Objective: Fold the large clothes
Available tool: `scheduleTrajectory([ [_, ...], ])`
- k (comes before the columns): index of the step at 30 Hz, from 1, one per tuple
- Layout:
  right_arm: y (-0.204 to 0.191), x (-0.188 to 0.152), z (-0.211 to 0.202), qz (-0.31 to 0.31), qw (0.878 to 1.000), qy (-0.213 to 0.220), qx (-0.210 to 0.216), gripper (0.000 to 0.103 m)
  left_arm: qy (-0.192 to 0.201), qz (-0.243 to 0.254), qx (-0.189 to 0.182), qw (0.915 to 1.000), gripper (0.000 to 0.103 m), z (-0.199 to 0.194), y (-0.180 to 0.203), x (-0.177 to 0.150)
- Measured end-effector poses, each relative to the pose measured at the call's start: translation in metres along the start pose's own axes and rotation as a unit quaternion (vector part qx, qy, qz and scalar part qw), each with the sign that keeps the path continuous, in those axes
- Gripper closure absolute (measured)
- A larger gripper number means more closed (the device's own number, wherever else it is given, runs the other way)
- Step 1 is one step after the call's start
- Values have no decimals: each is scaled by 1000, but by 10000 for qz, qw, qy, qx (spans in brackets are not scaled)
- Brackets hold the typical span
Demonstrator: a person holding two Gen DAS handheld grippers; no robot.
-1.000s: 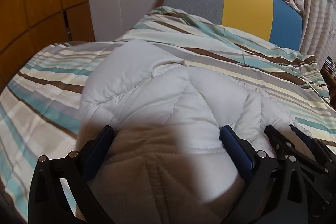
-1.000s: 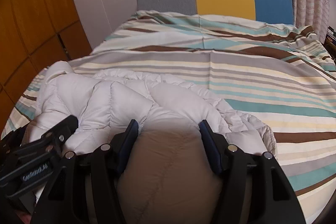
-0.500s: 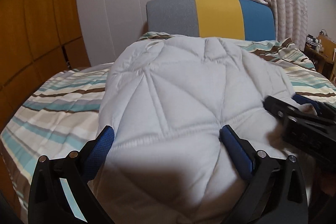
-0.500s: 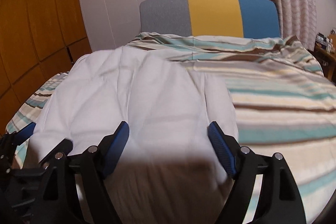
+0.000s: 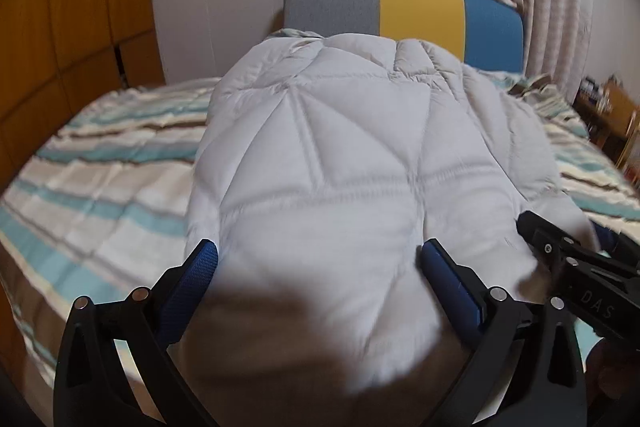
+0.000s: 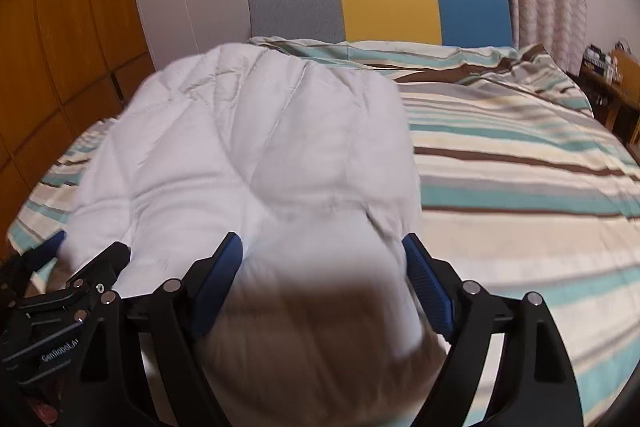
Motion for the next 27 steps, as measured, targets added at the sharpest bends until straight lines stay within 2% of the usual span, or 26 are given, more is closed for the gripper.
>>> scheduleTrajectory([
  [3, 8, -12, -22, 184, 9998, -7, 38, 18, -73, -347, -181, 9992, 3, -21, -3, -15],
  [5, 13, -21, -34, 169, 9998, 36, -65, 14, 37, -441, -262, 9987, 3, -33, -2, -24],
  [8, 21, -33, -29, 56, 9995, -125, -269, 13, -206, -98, -224, 9995, 3, -23, 4, -38],
  [11, 22, -38, -20, -57, 9991, -253, -324, 13, -391, -262, -437, 9979, 3, -12, 3, -47],
  [14, 20, -38, -29, 38, 9991, -283, -314, 13, -507, -507, -562, 9958, 3, -19, -2, -47],
  [17, 17, -41, -48, 95, 9994, -262, -193, 12, -379, -524, -445, 9969, 3, -41, -1, -49],
  [23, -1, -61, -87, -149, 9992, -328, 146, 8, -97, 191, 33, 9998, 3, -86, 5, -51],
  [27, -13, -68, -113, -471, 9984, -182, 244, 5, 98, 236, 166, 9995, 3, -112, -5, -55],
])
Point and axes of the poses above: each gripper's, at about its wrist camera, not at the fingertips, and z roughly the way its jaws point, y to its right, x to its top, the point moved 5 cm from there along z, roughly the way its jaws point, and after that the axes turned 15 degrees about z, right-handed, at the moved point
